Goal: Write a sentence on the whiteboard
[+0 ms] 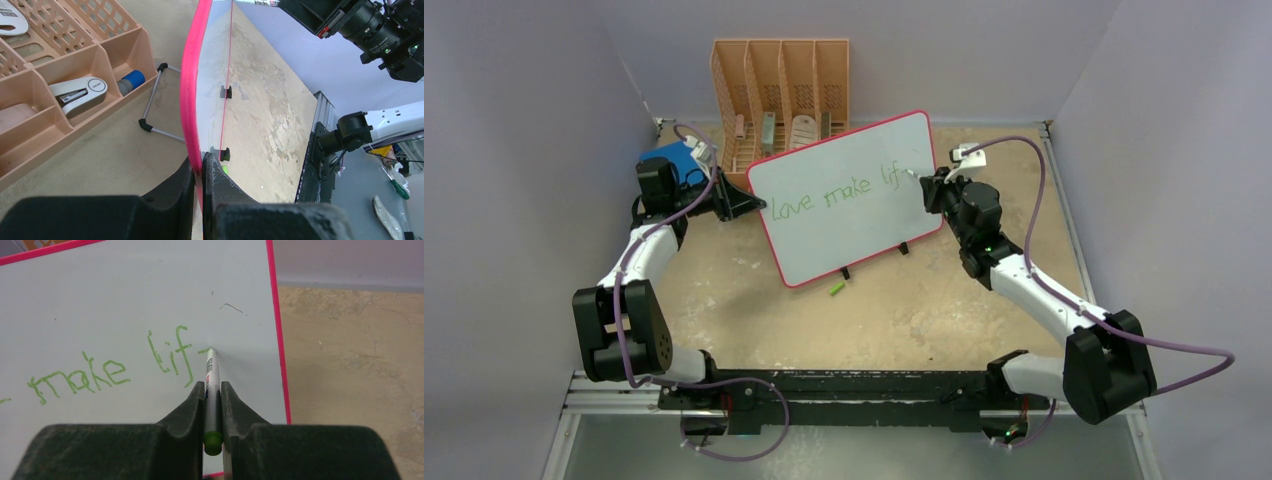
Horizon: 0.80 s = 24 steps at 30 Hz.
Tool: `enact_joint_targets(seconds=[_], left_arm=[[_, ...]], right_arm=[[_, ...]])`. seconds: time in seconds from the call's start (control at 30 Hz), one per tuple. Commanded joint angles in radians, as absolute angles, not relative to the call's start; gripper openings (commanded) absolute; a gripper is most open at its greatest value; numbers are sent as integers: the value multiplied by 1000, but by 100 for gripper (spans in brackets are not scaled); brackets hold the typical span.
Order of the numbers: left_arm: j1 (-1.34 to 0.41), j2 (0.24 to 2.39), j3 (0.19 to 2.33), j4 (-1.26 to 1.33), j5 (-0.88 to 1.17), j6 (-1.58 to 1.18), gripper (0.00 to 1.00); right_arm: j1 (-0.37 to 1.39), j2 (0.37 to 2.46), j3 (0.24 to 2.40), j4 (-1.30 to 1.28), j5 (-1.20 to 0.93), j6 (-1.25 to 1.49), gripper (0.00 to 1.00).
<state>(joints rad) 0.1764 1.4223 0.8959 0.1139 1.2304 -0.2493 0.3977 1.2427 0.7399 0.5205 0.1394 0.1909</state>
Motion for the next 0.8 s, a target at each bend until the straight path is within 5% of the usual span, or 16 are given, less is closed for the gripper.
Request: enact_joint_targets(seconds=[0.0, 0.77], left_arm=[[185, 1383, 919, 174, 1239, -206, 0], [184, 1380, 920, 172, 1237, -205, 0]], right_arm=[[391, 1238, 770, 576, 143, 192, 0], [392, 1245, 787, 585, 105, 183, 0]])
